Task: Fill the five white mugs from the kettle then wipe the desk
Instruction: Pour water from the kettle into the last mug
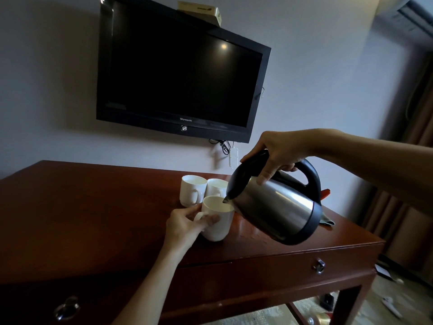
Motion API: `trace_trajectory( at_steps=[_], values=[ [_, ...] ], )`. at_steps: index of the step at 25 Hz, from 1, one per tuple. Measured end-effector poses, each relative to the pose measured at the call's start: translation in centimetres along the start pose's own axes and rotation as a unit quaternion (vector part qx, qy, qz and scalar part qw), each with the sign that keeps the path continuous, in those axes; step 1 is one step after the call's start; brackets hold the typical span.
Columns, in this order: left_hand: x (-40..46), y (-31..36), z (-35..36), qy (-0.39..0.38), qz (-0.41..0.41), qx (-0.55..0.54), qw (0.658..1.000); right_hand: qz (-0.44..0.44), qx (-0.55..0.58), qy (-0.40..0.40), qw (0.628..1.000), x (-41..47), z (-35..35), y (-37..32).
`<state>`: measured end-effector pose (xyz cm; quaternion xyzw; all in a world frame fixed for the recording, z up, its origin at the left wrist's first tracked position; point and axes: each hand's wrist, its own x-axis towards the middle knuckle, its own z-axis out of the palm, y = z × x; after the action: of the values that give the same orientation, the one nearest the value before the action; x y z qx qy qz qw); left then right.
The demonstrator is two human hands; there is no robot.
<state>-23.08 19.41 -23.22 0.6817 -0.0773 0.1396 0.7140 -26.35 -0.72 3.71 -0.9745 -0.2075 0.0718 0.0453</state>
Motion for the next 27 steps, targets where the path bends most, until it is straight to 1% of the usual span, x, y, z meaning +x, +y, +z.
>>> trace_trajectory(
  at_steps=[15, 24, 27],
  values=[
    [0.4, -0.6, 0.1, 0.007, -0.005, -0.004, 1.000, 0.007, -0.003, -0.004, 1.000, 0.3, 0.0, -0.7],
    [0.4, -0.4, 0.1, 0.012, -0.010, 0.023, 1.000, 0.013, -0.009, -0.015, 1.000, 0.7, -0.1, -1.3],
    [0.4, -0.4, 0.1, 0.007, -0.007, 0.010, 1.000, 0.015, -0.016, -0.011, 1.000, 0.9, 0.0, -1.7]
  ],
)
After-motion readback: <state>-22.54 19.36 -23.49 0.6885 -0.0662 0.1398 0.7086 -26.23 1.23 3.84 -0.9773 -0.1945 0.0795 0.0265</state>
